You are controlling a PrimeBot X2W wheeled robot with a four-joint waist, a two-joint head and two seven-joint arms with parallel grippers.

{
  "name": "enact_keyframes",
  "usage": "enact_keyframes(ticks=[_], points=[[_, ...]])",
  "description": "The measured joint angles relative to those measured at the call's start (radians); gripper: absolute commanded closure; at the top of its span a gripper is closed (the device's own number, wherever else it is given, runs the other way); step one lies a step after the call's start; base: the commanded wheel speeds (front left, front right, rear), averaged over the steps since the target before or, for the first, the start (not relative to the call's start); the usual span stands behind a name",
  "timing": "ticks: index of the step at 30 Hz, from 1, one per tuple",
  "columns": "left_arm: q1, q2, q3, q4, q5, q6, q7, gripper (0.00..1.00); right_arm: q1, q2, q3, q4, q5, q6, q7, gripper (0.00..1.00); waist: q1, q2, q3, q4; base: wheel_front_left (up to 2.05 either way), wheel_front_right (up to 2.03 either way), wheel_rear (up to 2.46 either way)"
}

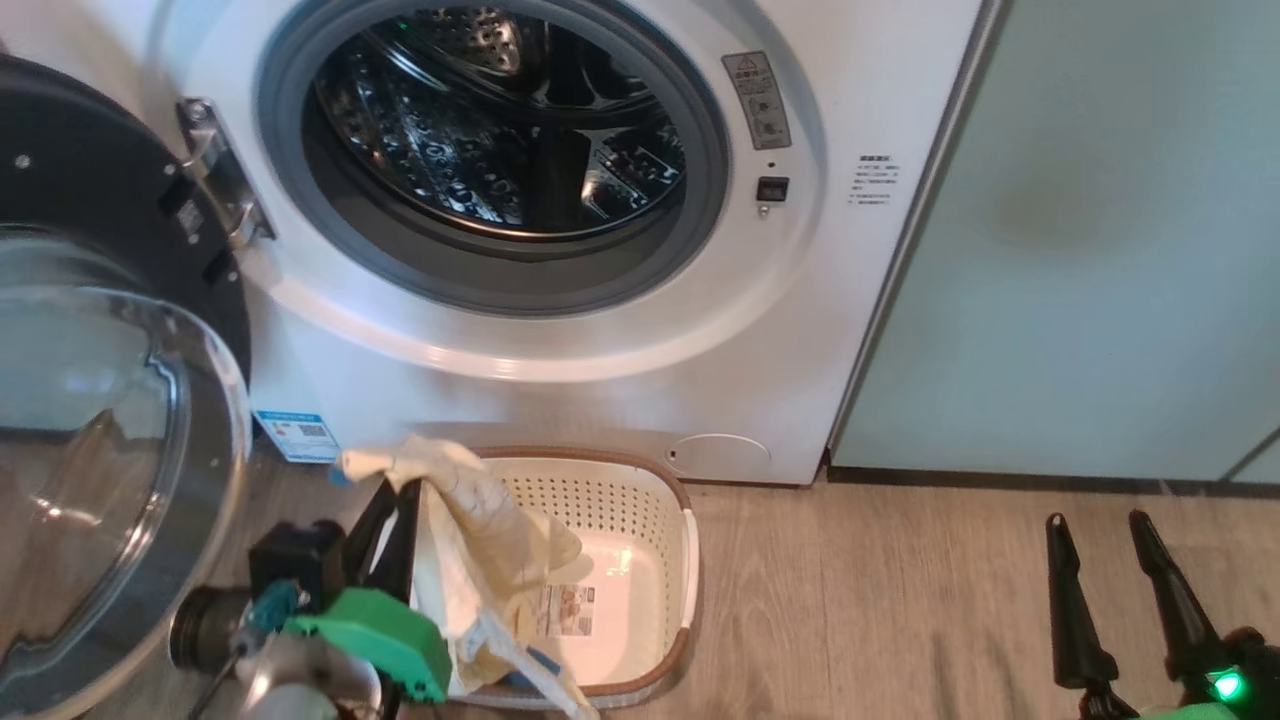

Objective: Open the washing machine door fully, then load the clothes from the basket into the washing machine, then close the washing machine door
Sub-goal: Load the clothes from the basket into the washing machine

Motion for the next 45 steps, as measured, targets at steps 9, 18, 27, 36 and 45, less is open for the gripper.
enact_keyframes(ticks=[9, 18, 27, 36, 45], points=[[-0.125, 0.011, 0.004, 0.084, -0.022, -0.027, 0.01, 1.0, -0.008, 0.0, 0.031, 0.003, 0.03, 0.0, 0.0, 0.0, 0.0, 0.0, 0.043, -0.066, 0.0, 0.0, 0.0], [-0.323, 0.023, 0.037, 0.193, -0.06, -0.057, 0.028, 1.0, -0.088, 0.0, 0.039, -0.013, 0.053, 0.0, 0.0, 0.0, 0.0002, 0.0, 0.148, -0.139, 0.0, 0.0, 0.0], [-0.618, 0.078, 0.064, 0.332, -0.091, -0.118, 0.103, 1.0, -0.176, 0.0, 0.057, -0.036, 0.1, 0.0, 0.0, 0.0, 0.0003, 0.0, 0.306, -0.186, 0.0, 0.0, 0.0], [-0.905, 0.155, 0.063, 0.43, -0.09, -0.168, 0.222, 1.0, -0.277, 0.0, 0.096, -0.043, 0.163, 0.0, 0.0, 0.0, 0.0003, -0.0001, 0.474, -0.226, 0.0, 0.0, 0.0], [-1.072, 0.23, 0.061, 0.526, -0.09, -0.204, 0.32, 1.0, -0.326, 0.0, 0.144, -0.042, 0.227, 0.0, 0.0, 0.0, 0.0002, -0.0001, 0.582, -0.283, 0.0, 0.0, 0.0]])
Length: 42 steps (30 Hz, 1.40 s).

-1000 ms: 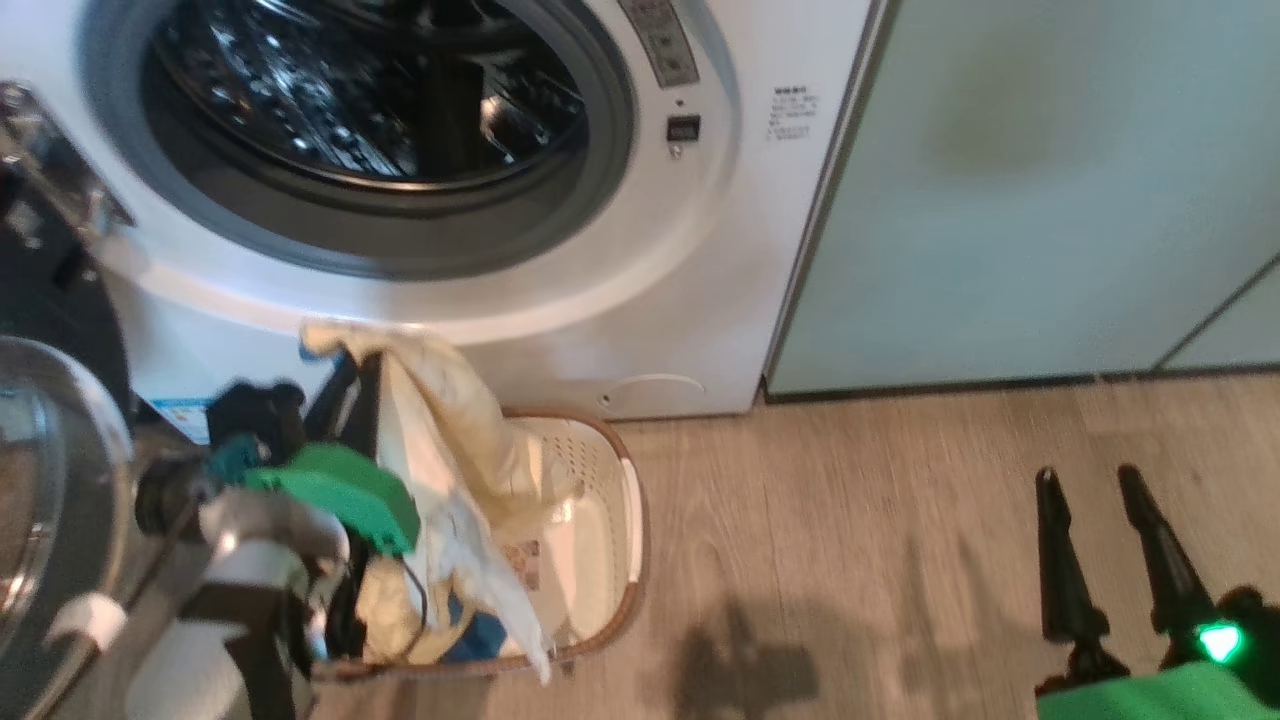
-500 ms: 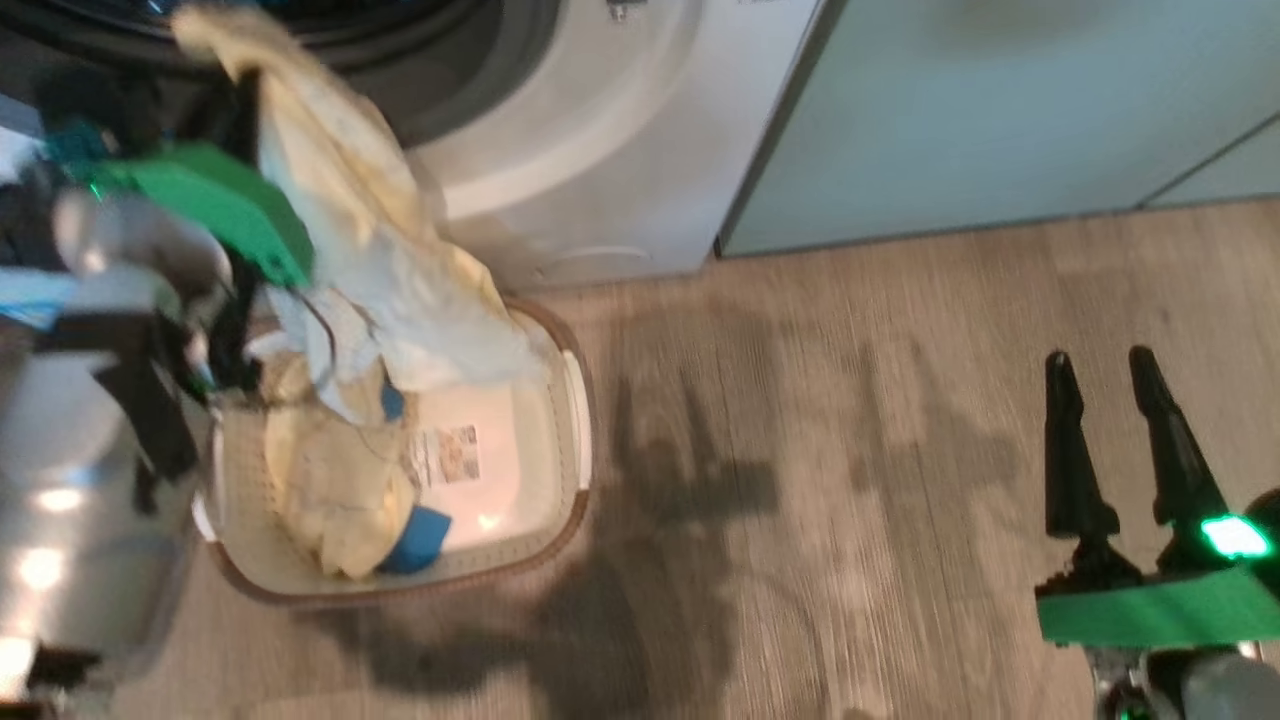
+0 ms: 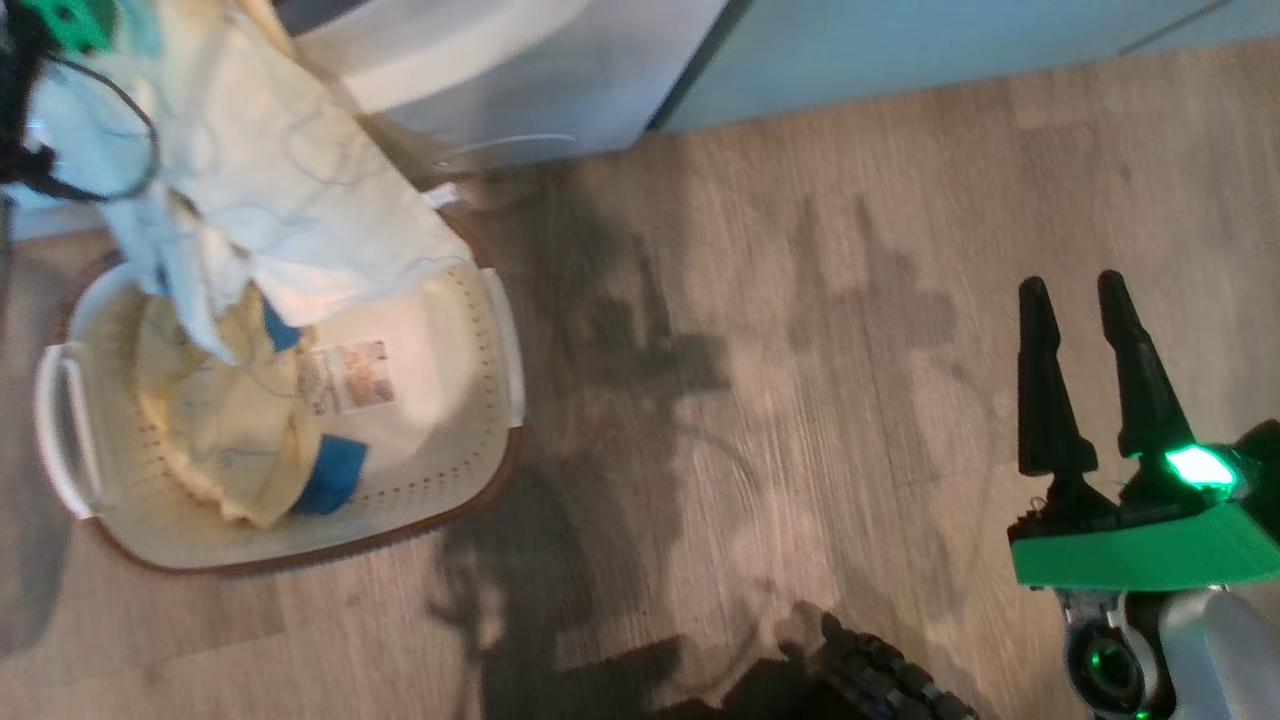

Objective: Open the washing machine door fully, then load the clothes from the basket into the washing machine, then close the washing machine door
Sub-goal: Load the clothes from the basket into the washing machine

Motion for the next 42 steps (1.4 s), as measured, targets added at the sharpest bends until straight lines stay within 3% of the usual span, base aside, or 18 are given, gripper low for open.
enact_keyframes(ticks=[8, 15, 25, 30, 33, 42], points=[[-0.154, 0.081, -0.007, 0.047, 0.026, -0.026, 0.104, 1.0, -0.029, 0.0, 0.044, 0.0, 0.054, 0.0, 0.0, 0.0, -0.0001, 0.0, 0.07, -0.072, 0.0, 0.0, 0.0], [-0.26, 0.156, -0.028, 0.065, 0.075, -0.029, 0.126, 1.0, -0.032, 0.0, 0.092, 0.0, 0.094, 0.0, 0.0, 0.0, -0.0001, 0.0, 0.128, -0.138, 0.0, 0.0, 0.0], [-0.483, 0.216, -0.062, 0.073, 0.212, 0.026, -0.078, 1.0, -0.067, 0.0, 0.129, -0.003, 0.125, 0.0, 0.0, 0.0, -0.0001, 0.0, 0.196, -0.198, 0.0, 0.0, 0.0], [-0.543, 0.221, -0.1, 0.082, 0.281, 0.038, -0.206, 1.0, -0.069, 0.0, 0.143, -0.004, 0.132, 0.0, 0.0, 0.0, -0.0001, 0.0, 0.217, -0.206, 0.0, 0.0, 0.0], [-0.566, 0.21, -0.103, 0.126, 0.278, 0.037, -0.21, 1.0, -0.07, 0.0, 0.143, -0.004, 0.132, 0.0, 0.0, 0.0, -0.0002, 0.0, 0.221, -0.199, 0.0, 0.0, 0.0], [-0.566, 0.148, -0.096, 0.235, 0.194, 0.036, -0.031, 1.0, -0.1, 0.0, 0.137, -0.006, 0.132, 0.0, 0.0, 0.0, -0.0001, 0.0, 0.227, -0.168, 0.0, 0.0, 0.0]])
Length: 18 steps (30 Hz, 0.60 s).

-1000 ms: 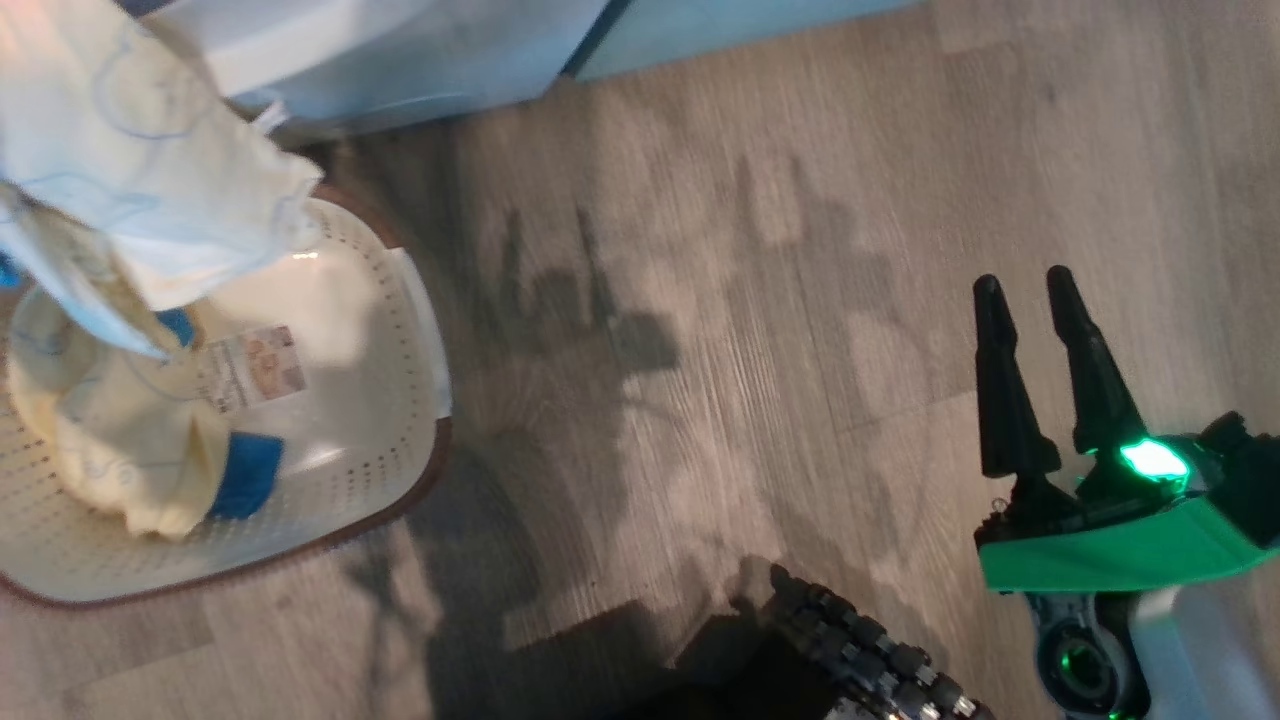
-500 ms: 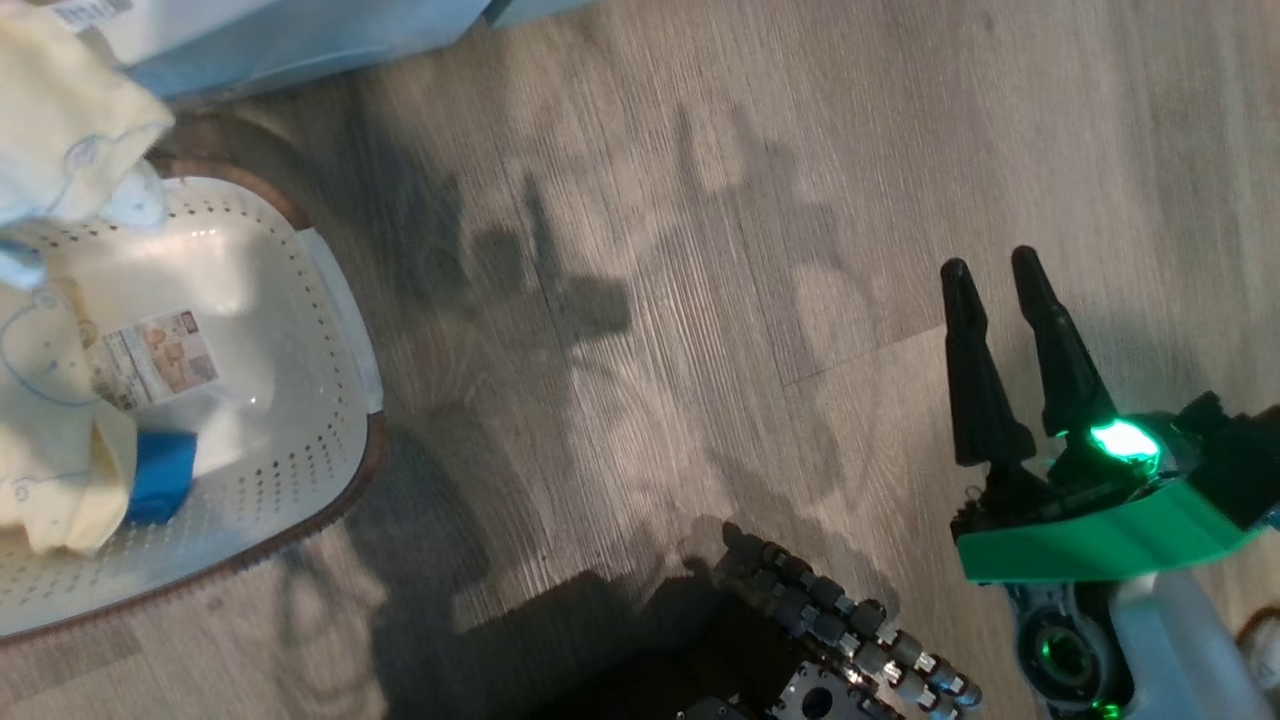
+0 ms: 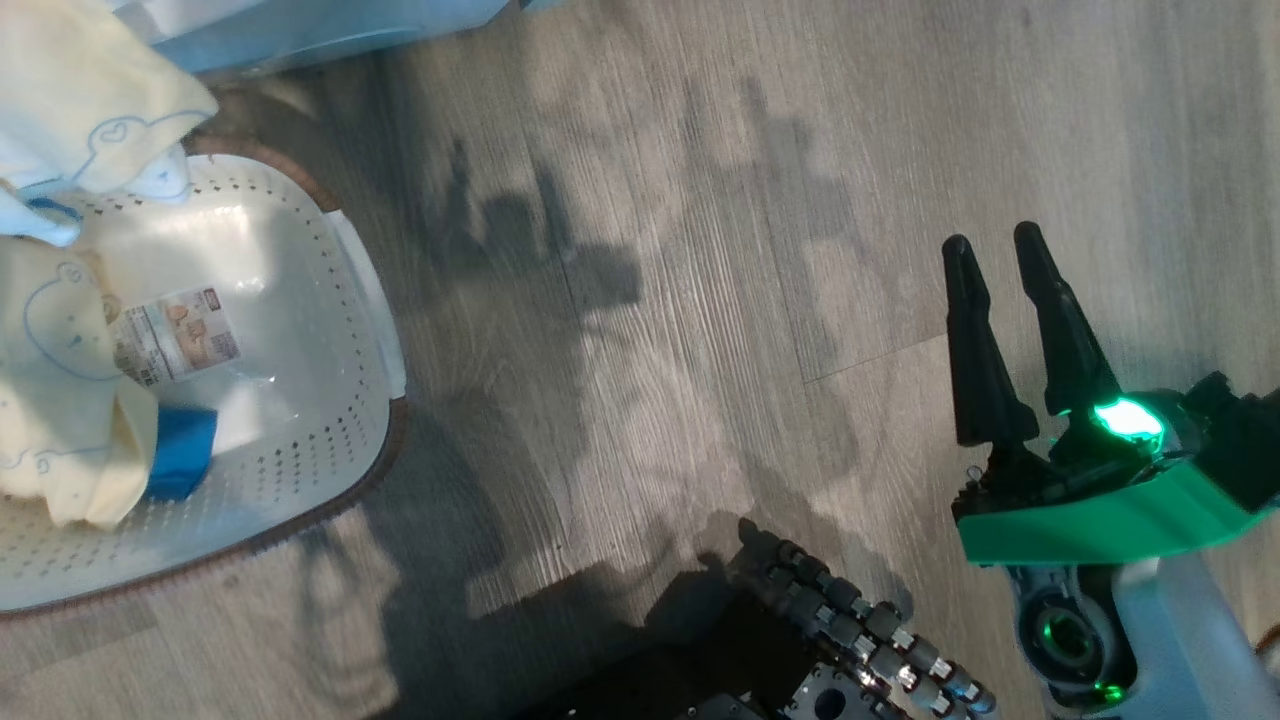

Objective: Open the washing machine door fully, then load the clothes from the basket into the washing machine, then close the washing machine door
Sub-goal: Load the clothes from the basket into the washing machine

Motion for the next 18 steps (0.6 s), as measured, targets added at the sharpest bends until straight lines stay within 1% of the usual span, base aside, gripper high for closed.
enact_keyframes(ticks=[3, 5, 6, 7, 8, 14, 18], points=[[0.011, -0.002, 0.001, 0.0, -0.01, 0.001, 0.029, 1.0, -0.008, 0.0, -0.002, 0.0, 0.0, 0.0, 0.0, 0.0, -0.0001, 0.0, 0.001, 0.006, 0.0, 0.0, 0.0], [0.018, -0.002, 0.001, 0.001, -0.012, 0.012, 0.043, 1.0, -0.011, 0.0, -0.002, 0.0, 0.0, 0.0, 0.0, 0.0, 0.0001, 0.0, -0.001, 0.007, 0.0, 0.0, 0.0], [0.027, -0.002, 0.002, 0.001, -0.016, 0.013, 0.047, 0.65, -0.011, 0.0, -0.004, 0.0, 0.0, 0.0, 0.0, 0.0, 0.0001, 0.0, -0.005, 0.007, 0.0, 0.0, 0.0], [0.039, -0.004, 0.003, -0.001, -0.024, 0.021, 0.046, 0.14, -0.011, 0.0, -0.01, 0.0, -0.002, 0.0, 0.0, 0.0, -0.0001, 0.0, -0.009, 0.009, 0.0, 0.0, 0.0], [0.051, -0.009, 0.006, -0.005, -0.031, 0.025, 0.046, 0.0, -0.011, 0.0, -0.018, 0.0, -0.004, 0.0, 0.0, 0.0, -0.0002, 0.0, -0.013, 0.012, 0.0, 0.0, 0.0], [0.133, -0.039, 0.022, -0.048, -0.064, 0.054, 0.007, 0.0, -0.011, 0.0, -0.038, 0.002, -0.037, 0.0, 0.0, 0.0, -0.0001, 0.0001, -0.04, 0.032, 0.0, 0.0, 0.0], [0.177, -0.053, 0.031, -0.074, -0.083, 0.061, -0.01, 0.0, -0.011, 0.0, -0.052, 0.003, -0.047, 0.0, 0.0, 0.0, -0.0001, 0.0, -0.055, 0.048, 0.0, 0.0, 0.0]])
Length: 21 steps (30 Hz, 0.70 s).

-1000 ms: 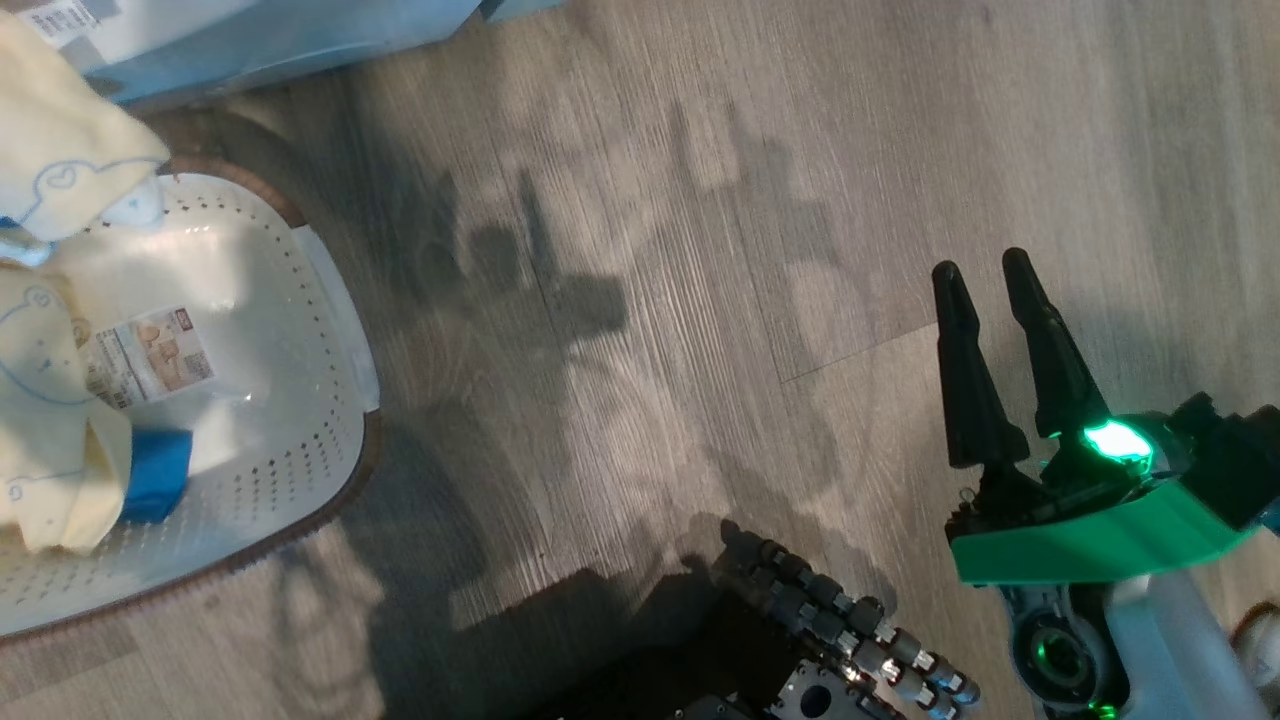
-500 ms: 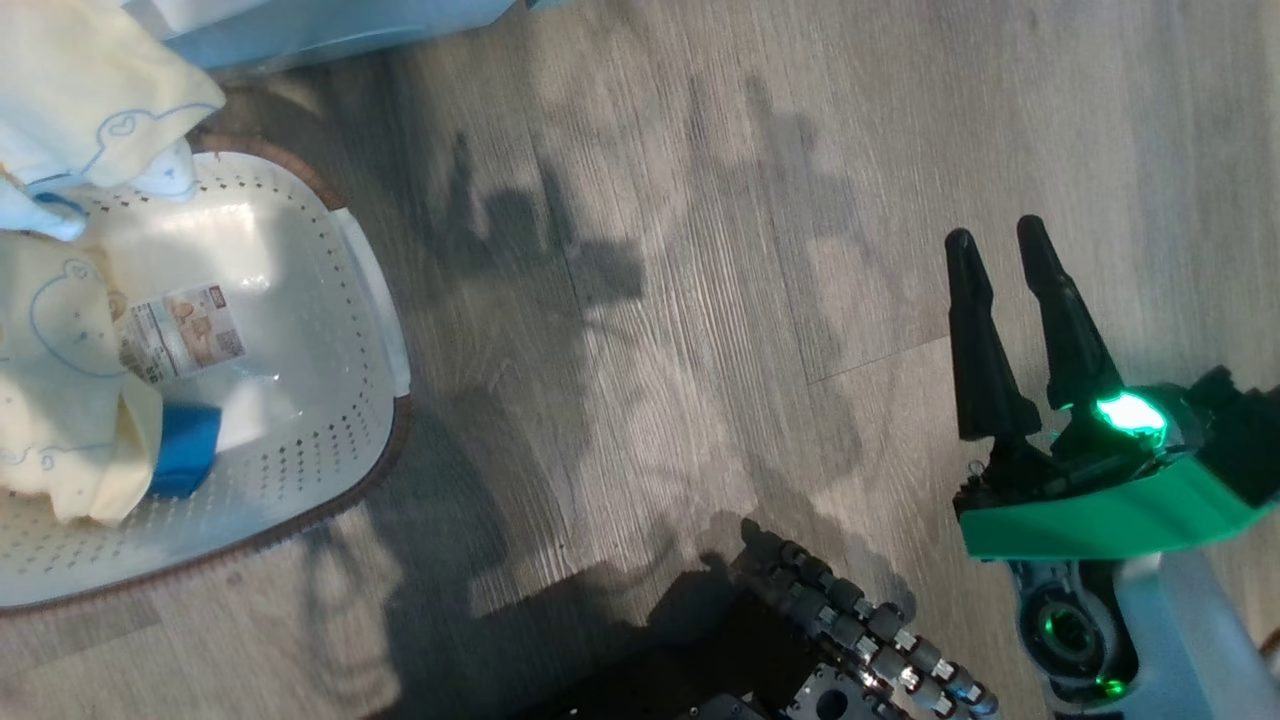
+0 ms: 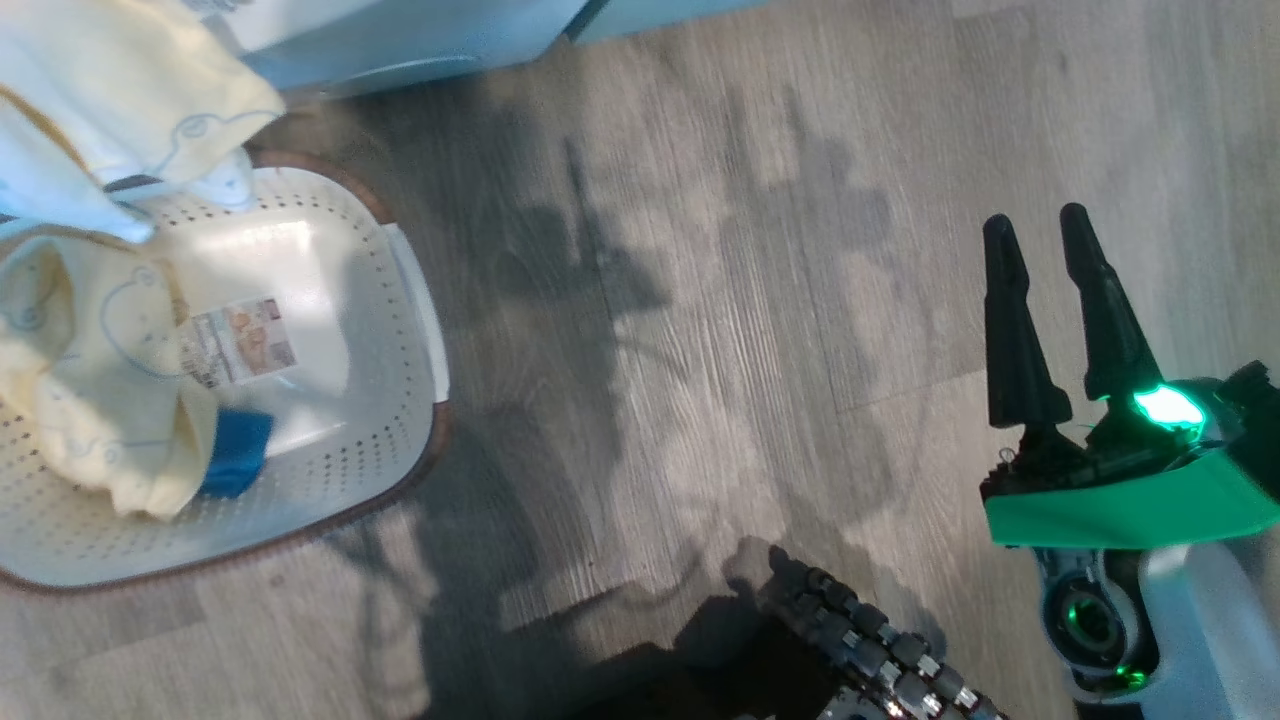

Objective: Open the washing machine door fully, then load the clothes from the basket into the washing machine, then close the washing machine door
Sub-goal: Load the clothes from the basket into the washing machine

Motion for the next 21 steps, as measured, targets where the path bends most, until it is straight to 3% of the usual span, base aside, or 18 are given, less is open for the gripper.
enact_keyframes(ticks=[8, 16, 21], points=[[0.206, -0.039, 0.003, -0.15, -0.051, 0.013, -0.082, 0.0, 0.002, 0.0, -0.03, 0.005, -0.068, 0.0, 0.0, 0.0, 0.0, 0.0, -0.055, 0.049, 0.0, 0.0, 0.0], [0.508, -0.068, 0.0, -0.423, -0.07, 0.084, -0.149, 0.0, 0.023, 0.0, -0.061, 0.008, -0.15, 0.0, 0.0, 0.0, -0.0001, 0.0, -0.125, 0.109, 0.0, 0.0, 0.0], [0.709, -0.083, -0.005, -0.602, -0.059, 0.158, -0.195, 0.0, 0.051, 0.0, -0.072, 0.012, -0.198, 0.0, 0.0, 0.0, -0.0001, 0.0, -0.168, 0.153, 0.0, 0.0, 0.0]])
